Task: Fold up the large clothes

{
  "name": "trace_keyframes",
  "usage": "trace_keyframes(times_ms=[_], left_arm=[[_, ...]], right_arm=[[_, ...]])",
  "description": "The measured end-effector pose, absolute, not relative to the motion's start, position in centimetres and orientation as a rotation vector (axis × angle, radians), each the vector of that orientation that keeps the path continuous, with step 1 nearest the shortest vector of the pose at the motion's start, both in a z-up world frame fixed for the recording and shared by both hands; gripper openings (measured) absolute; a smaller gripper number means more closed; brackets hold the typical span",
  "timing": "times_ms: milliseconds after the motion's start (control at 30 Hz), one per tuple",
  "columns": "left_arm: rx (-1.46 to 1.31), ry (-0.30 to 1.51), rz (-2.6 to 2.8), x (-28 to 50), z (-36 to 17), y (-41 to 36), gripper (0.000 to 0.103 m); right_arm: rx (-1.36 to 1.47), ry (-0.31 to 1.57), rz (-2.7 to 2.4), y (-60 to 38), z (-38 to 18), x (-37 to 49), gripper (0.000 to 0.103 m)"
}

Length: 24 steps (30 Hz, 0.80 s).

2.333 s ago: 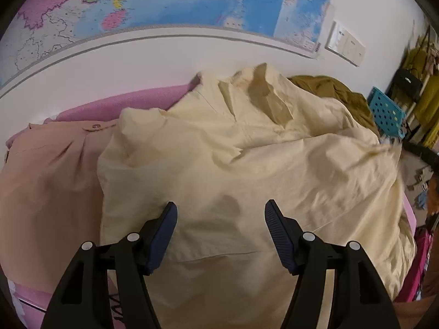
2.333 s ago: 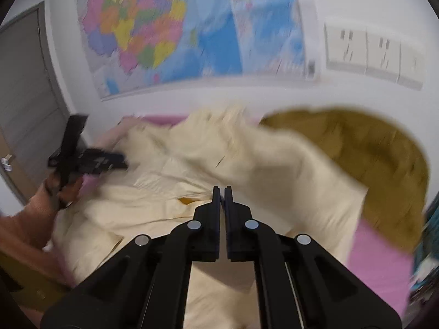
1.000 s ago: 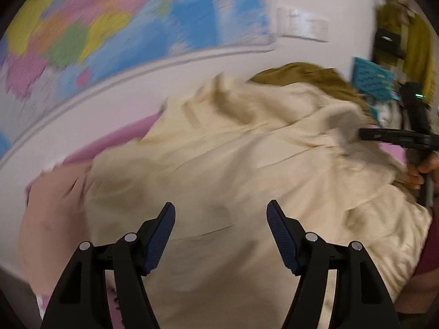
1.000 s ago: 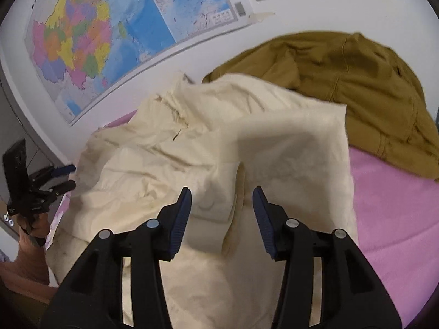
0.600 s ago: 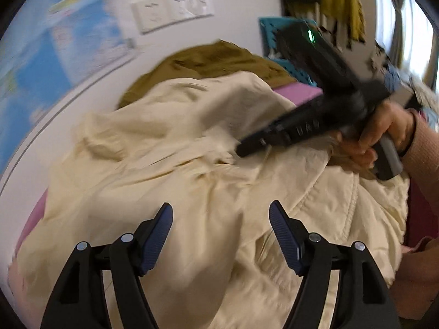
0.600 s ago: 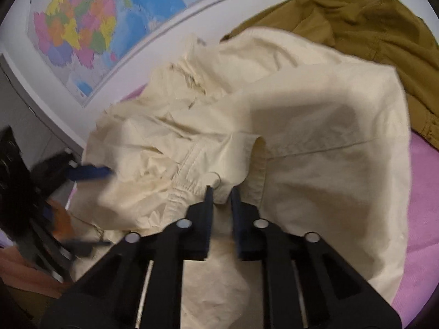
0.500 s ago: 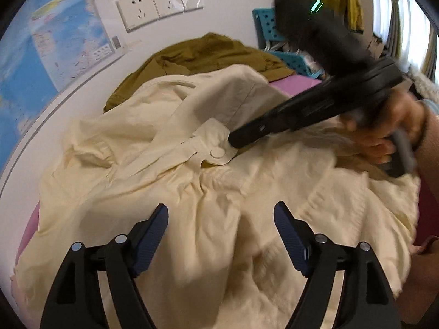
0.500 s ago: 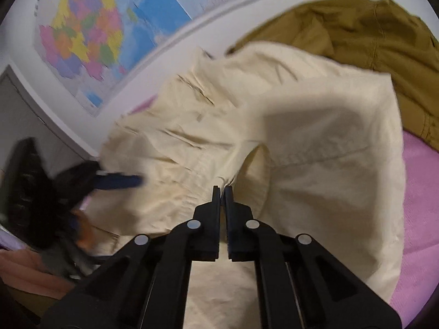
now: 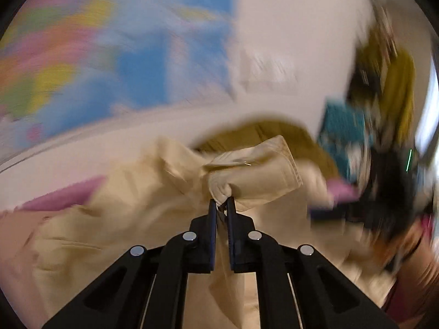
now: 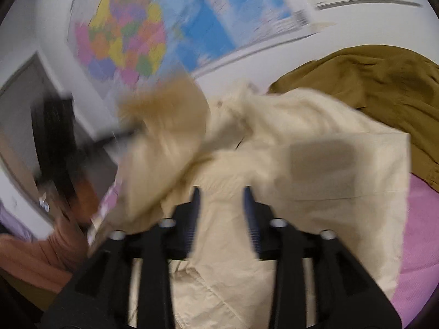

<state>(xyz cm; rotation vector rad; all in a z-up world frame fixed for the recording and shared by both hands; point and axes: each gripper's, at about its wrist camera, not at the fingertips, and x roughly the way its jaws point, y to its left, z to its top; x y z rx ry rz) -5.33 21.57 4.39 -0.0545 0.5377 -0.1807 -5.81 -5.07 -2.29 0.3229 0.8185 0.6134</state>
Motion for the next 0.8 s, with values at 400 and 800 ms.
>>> trace_keyframes(times_ms=[400,800], left_arm=[[-0.252,0.372,0.034,-12.2,9.5,31.8,0.006],[-0.24,0.243,0.005,-14.0,14.2,32.2,0.006]], right_arm=[[-0.417,0.878,0.752,14.6,-7.0,-4.6,0.022],[-0.347,0.888,0.854,17.1,-7.2,-4.6,0.011]])
